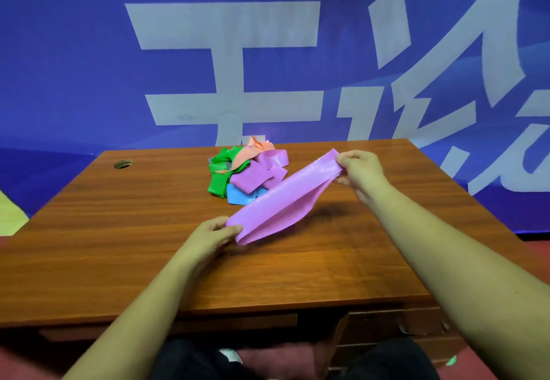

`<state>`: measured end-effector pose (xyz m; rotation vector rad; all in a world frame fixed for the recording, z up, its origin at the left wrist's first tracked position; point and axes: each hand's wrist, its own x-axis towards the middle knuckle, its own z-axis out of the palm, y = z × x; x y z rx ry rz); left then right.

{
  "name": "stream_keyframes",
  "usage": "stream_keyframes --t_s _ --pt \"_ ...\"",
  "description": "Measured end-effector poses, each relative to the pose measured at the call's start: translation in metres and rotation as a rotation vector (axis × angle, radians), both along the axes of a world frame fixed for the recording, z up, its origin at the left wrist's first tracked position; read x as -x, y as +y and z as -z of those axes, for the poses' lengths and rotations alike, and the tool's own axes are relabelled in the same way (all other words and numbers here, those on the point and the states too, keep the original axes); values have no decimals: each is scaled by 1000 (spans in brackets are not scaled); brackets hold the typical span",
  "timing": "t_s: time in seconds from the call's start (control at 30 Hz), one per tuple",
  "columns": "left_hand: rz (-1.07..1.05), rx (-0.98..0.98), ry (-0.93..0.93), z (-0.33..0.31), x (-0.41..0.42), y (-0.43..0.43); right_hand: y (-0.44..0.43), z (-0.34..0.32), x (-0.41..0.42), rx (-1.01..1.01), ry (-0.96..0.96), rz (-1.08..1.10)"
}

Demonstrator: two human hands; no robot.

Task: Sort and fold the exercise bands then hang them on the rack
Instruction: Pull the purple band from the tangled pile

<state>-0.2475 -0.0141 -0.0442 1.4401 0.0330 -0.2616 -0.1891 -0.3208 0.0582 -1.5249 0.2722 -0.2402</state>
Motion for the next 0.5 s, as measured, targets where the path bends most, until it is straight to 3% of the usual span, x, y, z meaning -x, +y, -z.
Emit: stream_keyframes --t_s 0.17,0.33,0.5 --pt "-46 -4 110 -4 -8 19 -4 34 4 -66 96 13" --pt "-155 -74 96 3 -12 36 0 57 14 -179 192 -42" --pt "-225 -112 127 3 -20 49 4 77 18 -148 315 -109"
